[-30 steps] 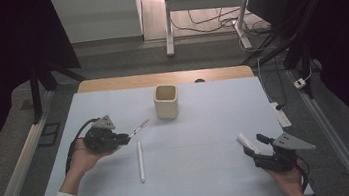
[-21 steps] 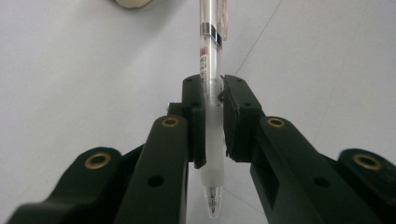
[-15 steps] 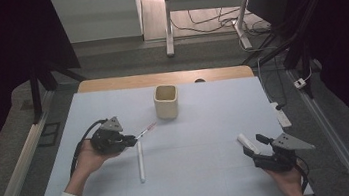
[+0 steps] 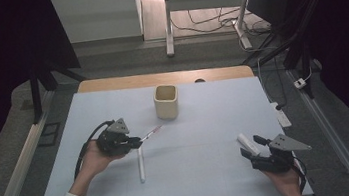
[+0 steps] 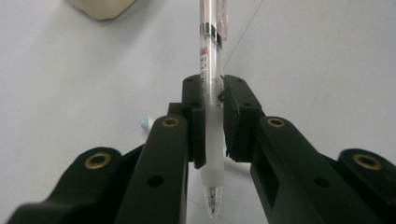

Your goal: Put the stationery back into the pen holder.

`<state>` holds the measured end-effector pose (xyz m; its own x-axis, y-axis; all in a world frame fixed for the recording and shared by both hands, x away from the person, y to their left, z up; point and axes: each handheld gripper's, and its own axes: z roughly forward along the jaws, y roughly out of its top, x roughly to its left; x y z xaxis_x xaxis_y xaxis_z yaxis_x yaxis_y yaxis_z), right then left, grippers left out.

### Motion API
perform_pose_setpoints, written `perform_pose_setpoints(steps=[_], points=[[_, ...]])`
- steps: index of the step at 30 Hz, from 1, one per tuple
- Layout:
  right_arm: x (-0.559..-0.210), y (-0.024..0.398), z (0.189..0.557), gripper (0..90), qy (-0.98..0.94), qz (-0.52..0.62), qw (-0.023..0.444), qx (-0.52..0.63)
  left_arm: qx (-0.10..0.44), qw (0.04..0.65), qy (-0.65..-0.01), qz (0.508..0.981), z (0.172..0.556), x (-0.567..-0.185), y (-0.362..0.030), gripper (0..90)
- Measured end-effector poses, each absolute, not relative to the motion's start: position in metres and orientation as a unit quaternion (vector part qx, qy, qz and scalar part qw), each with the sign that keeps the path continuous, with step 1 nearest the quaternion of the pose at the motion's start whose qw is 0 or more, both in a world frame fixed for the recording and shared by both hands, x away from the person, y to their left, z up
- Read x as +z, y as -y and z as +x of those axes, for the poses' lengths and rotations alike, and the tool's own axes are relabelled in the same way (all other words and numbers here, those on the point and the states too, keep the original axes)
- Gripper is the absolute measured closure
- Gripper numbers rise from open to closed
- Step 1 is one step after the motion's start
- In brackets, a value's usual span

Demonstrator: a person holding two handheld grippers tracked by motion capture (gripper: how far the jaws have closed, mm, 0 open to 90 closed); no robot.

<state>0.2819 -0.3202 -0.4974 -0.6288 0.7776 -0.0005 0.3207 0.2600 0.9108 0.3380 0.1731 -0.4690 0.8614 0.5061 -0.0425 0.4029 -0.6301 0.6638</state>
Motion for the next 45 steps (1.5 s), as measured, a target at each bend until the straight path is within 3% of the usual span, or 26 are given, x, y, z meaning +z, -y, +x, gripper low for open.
perform_pose_setpoints(steps=[45], points=[[-0.498, 0.282, 0.278, 28.3, -0.797, 0.311, 0.205, 0.476, 0.053, 0.325, -0.179, 0.927, 0.327, -0.473, -0.101, 79.2]])
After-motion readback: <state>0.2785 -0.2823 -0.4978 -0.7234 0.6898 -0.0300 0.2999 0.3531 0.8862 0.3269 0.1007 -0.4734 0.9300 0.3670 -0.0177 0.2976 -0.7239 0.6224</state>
